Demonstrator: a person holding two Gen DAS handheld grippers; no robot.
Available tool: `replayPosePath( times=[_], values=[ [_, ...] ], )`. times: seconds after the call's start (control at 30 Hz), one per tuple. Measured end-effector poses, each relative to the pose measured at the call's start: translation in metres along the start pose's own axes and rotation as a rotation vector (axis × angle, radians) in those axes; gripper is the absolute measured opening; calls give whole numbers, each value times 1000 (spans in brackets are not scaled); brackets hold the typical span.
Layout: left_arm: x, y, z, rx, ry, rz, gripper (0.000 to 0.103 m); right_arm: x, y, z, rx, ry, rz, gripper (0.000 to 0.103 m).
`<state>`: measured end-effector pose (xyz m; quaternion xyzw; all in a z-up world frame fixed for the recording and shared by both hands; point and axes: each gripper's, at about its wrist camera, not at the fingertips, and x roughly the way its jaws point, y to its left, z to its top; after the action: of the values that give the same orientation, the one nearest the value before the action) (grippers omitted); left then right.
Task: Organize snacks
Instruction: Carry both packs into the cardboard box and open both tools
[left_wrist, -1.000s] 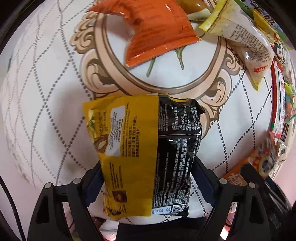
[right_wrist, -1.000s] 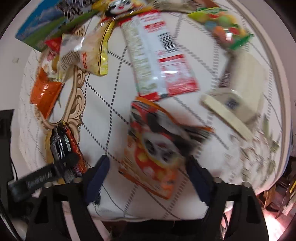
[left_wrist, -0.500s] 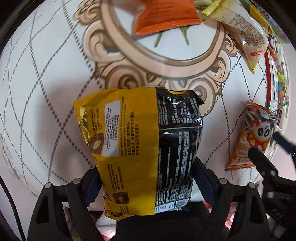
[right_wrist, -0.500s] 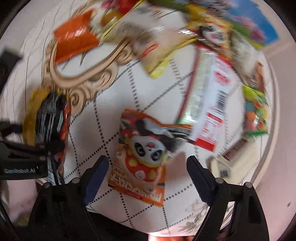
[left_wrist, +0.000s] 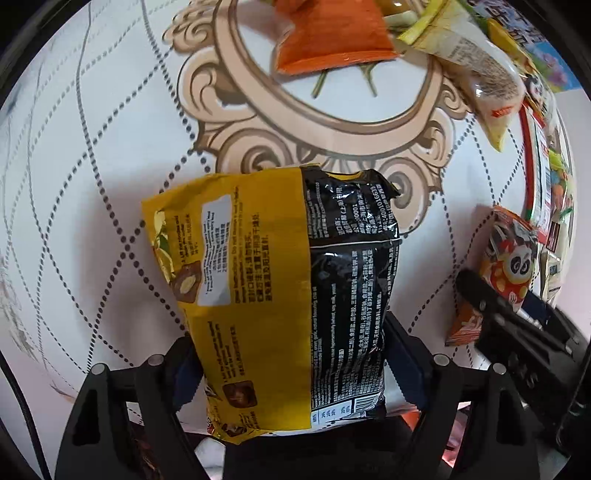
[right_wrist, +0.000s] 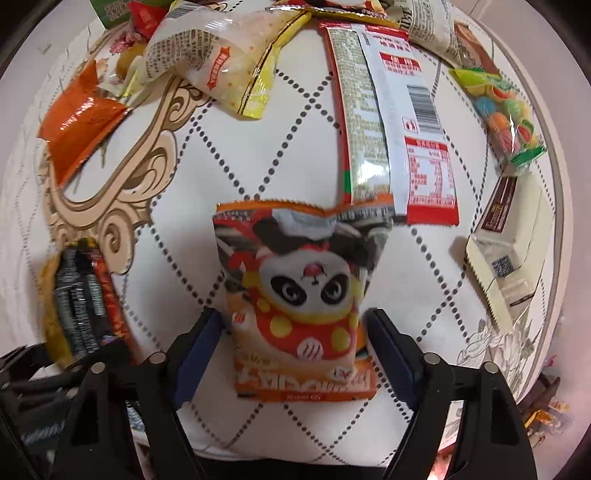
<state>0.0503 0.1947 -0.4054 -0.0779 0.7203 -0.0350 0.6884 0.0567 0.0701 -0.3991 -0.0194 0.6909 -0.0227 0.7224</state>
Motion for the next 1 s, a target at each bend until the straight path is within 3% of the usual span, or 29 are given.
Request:
replayPosePath(
  times=[0.03, 0.1, 0.33, 0.6, 0.77, 0.83, 1.0],
  values=[
    [0, 1, -3, 4, -8, 4, 85, 1, 6, 0, -7, -13, -15, 65],
    [4, 1, -8, 12, -24, 11, 85, 0, 12, 3, -22, -35, -27, 59],
    [-9, 1, -20, 5, -81, -10, 84, -29, -1, -13, -72, -59, 60, 52],
    [-70, -9, -38, 15, -222, -79, 84, -92, -23, 11, -127, -113, 244, 51],
    [-140, -47, 12, 76, -264, -135, 85, -143, -60, 63, -140, -171, 365, 51],
    [-159, -62, 38, 104, -278, -144, 85, -172, -121, 81, -137, -200, 410, 51],
    [-193, -104, 127, 154, -330, -80, 85, -211, -151, 175, -146, -299, 442, 51]
  ],
)
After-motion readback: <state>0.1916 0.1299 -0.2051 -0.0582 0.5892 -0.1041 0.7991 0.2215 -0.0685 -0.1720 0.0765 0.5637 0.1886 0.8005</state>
